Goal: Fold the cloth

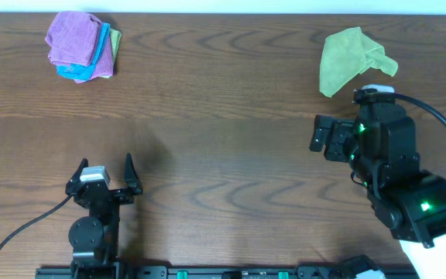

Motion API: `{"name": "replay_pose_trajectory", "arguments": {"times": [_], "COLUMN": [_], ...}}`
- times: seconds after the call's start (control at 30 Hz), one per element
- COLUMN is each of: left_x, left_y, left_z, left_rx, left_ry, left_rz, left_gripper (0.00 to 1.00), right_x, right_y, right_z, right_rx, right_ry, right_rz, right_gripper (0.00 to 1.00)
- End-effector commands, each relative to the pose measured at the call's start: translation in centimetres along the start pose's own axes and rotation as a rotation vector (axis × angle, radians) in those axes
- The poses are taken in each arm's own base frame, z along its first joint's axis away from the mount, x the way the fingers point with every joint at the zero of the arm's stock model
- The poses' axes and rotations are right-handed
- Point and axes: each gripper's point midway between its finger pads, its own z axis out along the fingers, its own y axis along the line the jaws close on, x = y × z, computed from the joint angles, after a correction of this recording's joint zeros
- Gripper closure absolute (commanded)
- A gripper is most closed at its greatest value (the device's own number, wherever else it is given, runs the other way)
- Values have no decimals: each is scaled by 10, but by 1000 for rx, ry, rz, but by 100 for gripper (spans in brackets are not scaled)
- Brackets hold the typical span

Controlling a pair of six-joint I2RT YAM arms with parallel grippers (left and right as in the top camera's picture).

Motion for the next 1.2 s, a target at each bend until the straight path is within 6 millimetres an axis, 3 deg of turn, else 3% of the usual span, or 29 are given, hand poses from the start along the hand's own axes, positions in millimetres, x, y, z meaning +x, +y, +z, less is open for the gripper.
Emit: {"name": "replay_pose_trajectory", "arguments": {"times": [0.0,0.07,0.2,0.3,0.43,0.57,0.77,1.0,1.17], "left_x": [18,18,18,18,18,18,18,18,18], "left_y": [4,4,4,4,4,4,4,4,4], "left_z": [0,0,0,0,0,0,0,0,0], "left_rx": [-22,-22,-22,-22,-22,-22,-22,-22,-22], "left_ry": [55,55,55,55,55,55,55,55,55], "left_rz": [1,1,1,1,1,1,1,1,1], "left_gripper": [5,5,5,5,5,5,5,5,5], "right_x": [-6,-5,-11,-12,-4,9,47,93,107], "right_y": [-3,-4,-32,-58,-102,-123,-129,-124,-121], "right_z": [-4,-4,-11,-24,-39,-40,-14,21,33], "right_rx": [10,16,121,165,248,294,285,228,211], "right_ry": [-19,-15,-56,-113,-229,-357,-477,-501,-489], "right_rz": [-4,-7,-56,14,77,35,30,12,2], "right_gripper": [1,1,1,1,1,1,1,1,1]}}
